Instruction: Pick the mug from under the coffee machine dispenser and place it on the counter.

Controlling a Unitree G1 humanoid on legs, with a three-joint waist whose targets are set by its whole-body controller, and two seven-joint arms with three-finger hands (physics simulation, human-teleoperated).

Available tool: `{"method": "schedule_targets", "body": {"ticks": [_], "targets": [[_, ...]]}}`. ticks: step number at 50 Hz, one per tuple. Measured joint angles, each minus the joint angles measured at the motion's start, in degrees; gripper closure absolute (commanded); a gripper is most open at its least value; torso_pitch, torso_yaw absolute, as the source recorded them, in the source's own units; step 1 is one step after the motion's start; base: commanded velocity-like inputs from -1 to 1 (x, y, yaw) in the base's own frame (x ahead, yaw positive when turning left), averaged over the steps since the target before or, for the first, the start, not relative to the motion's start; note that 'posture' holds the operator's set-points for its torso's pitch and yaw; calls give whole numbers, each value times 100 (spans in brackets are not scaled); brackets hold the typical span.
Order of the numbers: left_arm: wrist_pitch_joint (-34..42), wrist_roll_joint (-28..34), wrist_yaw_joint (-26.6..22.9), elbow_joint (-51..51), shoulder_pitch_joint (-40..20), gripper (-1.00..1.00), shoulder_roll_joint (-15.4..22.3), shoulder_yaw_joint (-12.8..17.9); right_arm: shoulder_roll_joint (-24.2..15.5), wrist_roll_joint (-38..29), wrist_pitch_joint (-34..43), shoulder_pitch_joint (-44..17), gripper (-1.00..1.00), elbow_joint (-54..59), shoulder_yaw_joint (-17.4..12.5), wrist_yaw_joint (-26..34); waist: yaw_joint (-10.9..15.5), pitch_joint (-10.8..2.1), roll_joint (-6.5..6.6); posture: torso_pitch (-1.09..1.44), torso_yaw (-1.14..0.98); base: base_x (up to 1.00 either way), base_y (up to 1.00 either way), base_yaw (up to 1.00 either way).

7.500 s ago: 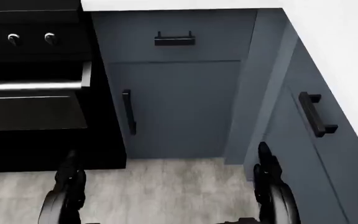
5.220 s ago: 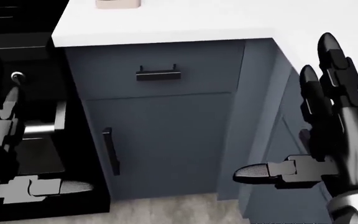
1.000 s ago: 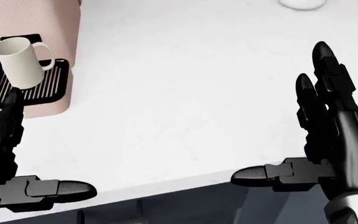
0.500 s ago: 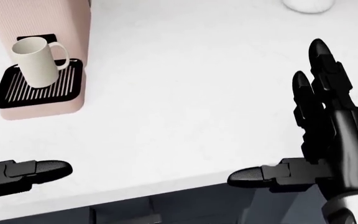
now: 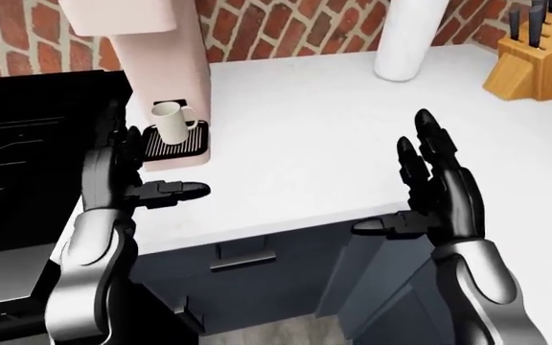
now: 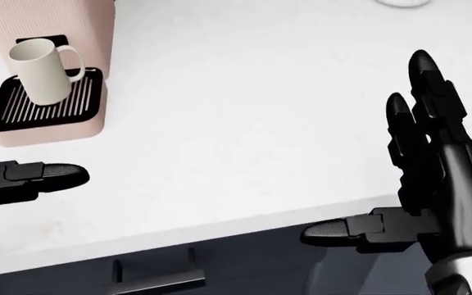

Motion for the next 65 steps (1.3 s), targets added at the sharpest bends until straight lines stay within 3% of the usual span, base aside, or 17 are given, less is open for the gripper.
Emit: {"method": "schedule_targets", "body": {"ticks": [14,29,65], "targets": [[161,-155,7,465,-486,-100,282,-26,8,-10,-22,32,-100,8,11,3,-9,-2,11,0,0,0,0,0],[-430,-163,206,1359,-640,-100,463,56,20,-24,-49,47,-100,-3,43,18,-11,-8,8,0,0,0,0,0],[-1246,-88,416,3184,-1494,-100,530,-279,8,-10,-29,35,-100,-17,20,28,-18,4,-5,0,0,0,0,0]]}}
